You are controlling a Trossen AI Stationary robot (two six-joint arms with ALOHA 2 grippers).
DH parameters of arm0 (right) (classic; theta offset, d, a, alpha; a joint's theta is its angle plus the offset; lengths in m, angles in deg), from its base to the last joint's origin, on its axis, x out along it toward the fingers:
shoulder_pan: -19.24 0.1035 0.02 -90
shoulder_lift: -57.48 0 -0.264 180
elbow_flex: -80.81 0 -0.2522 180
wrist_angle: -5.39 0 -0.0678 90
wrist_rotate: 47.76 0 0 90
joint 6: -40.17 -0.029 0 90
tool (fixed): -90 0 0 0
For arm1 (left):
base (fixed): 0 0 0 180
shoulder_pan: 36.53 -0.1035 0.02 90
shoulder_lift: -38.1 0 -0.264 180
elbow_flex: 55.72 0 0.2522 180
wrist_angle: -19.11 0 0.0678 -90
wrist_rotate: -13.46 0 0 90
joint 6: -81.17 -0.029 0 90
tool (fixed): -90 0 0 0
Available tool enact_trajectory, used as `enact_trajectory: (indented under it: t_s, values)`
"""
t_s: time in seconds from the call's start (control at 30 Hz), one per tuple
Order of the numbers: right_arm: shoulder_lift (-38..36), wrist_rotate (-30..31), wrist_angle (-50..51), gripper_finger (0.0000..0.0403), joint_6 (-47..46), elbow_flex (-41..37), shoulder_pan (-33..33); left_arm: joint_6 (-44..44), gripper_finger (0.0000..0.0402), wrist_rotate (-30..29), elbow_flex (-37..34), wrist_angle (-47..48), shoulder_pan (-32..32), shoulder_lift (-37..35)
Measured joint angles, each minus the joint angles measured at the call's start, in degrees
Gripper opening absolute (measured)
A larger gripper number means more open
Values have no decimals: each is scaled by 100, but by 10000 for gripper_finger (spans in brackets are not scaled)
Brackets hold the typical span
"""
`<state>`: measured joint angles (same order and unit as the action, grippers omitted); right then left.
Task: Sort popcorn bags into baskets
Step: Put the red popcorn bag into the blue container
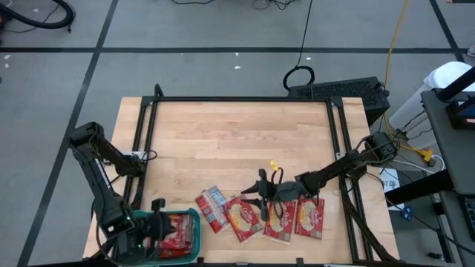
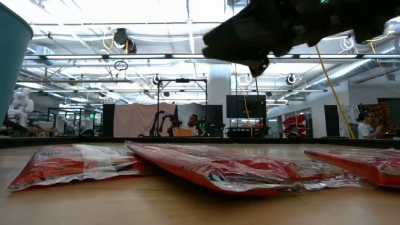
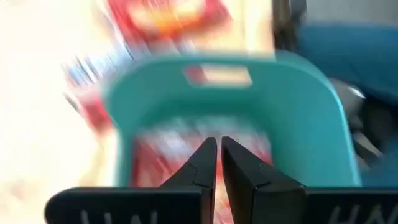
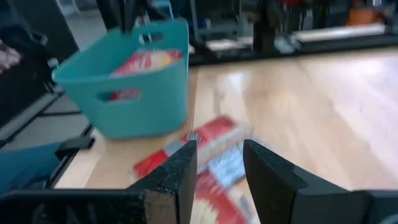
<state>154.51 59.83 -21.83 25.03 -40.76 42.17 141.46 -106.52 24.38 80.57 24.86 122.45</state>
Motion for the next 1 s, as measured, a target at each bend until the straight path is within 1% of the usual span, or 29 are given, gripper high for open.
enact_trajectory:
  t_s: [0.13, 0.23, 0.33, 0.4, 0.5, 0.57, 0.6, 0.67, 0.77, 0.83, 0.93, 1.0]
  values:
    - [0, 333, 1013, 125, -516, 385, 373, -732, 26, -1195, 4, -35, -141, -21]
    - [0, 566, 1948, 125, -920, 769, 674, -1204, 26, -1680, 4, -241, -342, -21]
    - [0, 816, 2863, 125, -1483, 1162, 940, -1583, 26, -1912, 4, -530, -562, -19]
    - [2, 949, 3403, 126, -1938, 1316, 1054, -1816, 26, -1963, 4, -802, -689, -13]
    - [81, 1088, 3655, 130, -2429, 1379, 1137, -2231, 26, -1935, -47, -1345, -836, 1]
    - [132, 1058, 3651, 137, -2637, 1382, 1014, -2533, 26, -1908, -91, -1653, -885, 1]
    - [138, 974, 3655, 143, -2812, 1384, 861, -2683, 26, -1903, -113, -1790, -909, 1]
    - [140, 555, 3640, 155, -3164, 1384, 436, -2899, 26, -1896, -127, -1917, -956, 3]
    - [198, -16, 3594, 171, -3100, 1388, -120, -2900, 26, -1878, -127, -2022, -999, 3]
    - [206, -440, 3769, 178, -3085, 1386, -379, -2887, 26, -1803, -127, -2007, -1001, 3]
    - [379, -875, 3918, 182, -3316, 1390, -691, -2867, 26, -1783, -127, -1969, -999, 3]
    - [549, -1054, 3948, 183, -3489, 1377, -845, -2864, 26, -1796, -127, -1968, -999, 3]
